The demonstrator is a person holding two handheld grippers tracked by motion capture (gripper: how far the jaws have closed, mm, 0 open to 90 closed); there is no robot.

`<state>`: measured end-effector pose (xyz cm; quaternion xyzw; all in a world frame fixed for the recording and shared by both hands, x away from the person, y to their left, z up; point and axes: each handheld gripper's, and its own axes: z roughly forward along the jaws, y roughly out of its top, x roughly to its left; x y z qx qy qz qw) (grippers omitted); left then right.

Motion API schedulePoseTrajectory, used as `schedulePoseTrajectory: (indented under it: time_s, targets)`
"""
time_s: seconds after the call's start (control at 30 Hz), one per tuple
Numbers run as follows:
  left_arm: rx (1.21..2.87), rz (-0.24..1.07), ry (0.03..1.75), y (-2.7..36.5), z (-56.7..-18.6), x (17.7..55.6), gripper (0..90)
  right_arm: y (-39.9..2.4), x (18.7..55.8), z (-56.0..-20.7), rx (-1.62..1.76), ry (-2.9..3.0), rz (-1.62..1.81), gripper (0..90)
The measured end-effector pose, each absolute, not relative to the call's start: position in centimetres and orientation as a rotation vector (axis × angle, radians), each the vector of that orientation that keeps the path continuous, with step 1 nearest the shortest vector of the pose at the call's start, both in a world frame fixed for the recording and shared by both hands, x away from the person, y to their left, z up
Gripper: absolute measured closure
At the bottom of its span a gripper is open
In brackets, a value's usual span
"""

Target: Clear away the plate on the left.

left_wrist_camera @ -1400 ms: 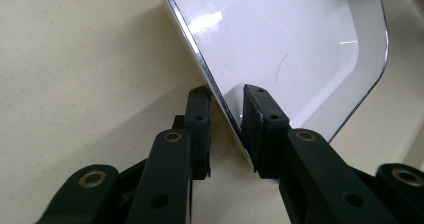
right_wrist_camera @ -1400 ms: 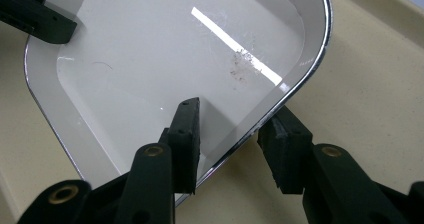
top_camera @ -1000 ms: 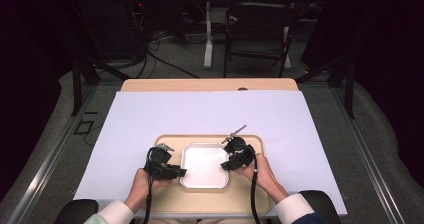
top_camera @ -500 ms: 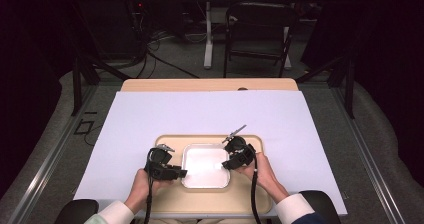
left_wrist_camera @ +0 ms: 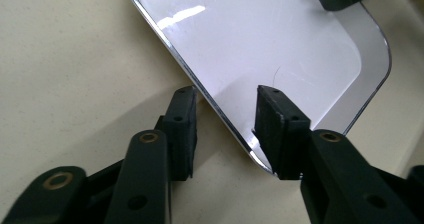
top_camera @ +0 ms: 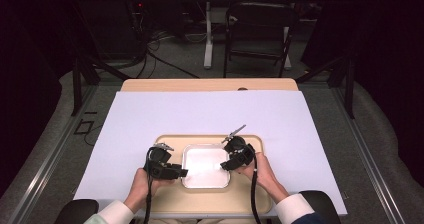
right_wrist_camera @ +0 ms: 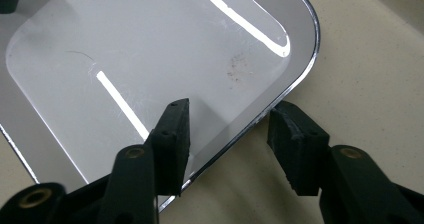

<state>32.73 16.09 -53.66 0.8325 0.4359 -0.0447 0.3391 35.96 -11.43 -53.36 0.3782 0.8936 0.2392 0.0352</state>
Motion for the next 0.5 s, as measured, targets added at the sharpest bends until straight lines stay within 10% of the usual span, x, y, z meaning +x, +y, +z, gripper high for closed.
schedulePoseTrajectory:
  time_s: [0.23,0.5]
  targets:
    - [2.143,-0.094,1.124,16.6,-52.9,32.8,43.8,-11.7,35.7,-52.4,1.147,2.71,0.784,17.6]
    - [2.147,-0.002,1.092,16.8,-51.5,32.4,24.9,-12.5,34.9,-50.7,1.092,2.625,0.887,7.9]
